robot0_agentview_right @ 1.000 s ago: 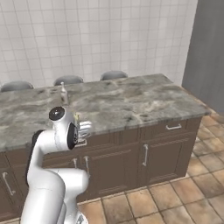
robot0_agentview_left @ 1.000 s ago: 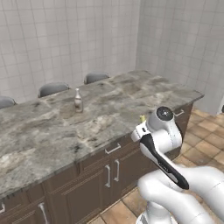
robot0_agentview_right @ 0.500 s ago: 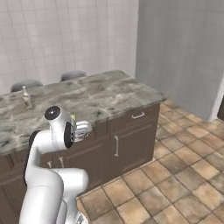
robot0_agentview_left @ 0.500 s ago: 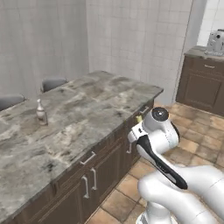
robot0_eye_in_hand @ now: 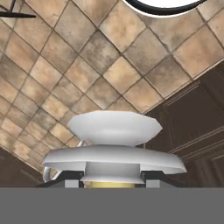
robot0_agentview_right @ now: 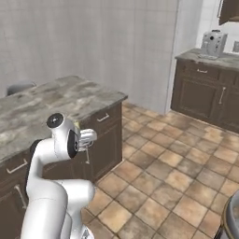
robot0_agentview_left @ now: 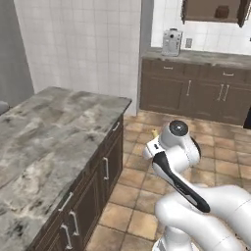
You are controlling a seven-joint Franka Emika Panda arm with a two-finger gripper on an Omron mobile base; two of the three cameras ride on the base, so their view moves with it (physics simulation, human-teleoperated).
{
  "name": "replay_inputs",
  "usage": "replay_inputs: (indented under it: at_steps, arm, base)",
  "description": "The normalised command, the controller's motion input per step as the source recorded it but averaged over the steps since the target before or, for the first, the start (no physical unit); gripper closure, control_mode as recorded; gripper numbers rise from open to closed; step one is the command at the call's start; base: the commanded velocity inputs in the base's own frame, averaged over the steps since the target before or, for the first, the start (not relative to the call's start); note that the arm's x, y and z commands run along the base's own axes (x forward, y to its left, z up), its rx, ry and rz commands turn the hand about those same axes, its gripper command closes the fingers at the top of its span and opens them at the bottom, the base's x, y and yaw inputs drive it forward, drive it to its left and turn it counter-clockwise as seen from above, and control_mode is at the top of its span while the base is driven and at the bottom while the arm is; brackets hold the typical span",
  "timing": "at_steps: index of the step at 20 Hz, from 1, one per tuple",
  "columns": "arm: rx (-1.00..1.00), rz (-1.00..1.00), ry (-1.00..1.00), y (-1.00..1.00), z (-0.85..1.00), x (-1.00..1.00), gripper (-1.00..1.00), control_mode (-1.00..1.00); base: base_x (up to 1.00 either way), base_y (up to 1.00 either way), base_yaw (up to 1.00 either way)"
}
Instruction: Pick the candle and jar from the dining table and place them in the open cabinet. Close the cabinet after placing the objects.
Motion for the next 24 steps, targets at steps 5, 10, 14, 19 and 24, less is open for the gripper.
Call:
replay_inputs:
  at_steps: [5, 10, 14, 19, 24]
  arm:
    - [0.0, 0.0, 0.0, 0.0, 0.0, 0.0, 1.0, 1.0]
    - [0.0, 0.0, 0.0, 0.0, 0.0, 0.0, 1.0, 1.0]
    - [0.0, 0.0, 0.0, 0.0, 0.0, 0.0, 1.0, 1.0]
    - [0.0, 0.0, 0.0, 0.0, 0.0, 0.0, 1.0, 1.0]
    - [0.0, 0.0, 0.0, 0.0, 0.0, 0.0, 1.0, 1.0]
  base:
    - [0.52, 0.0, -0.6]
    - [0.97, 0.0, -0.49]
    - [1.0, 0.0, -0.38]
    - [1.0, 0.0, -0.32]
    - [1.0, 0.09, -0.29]
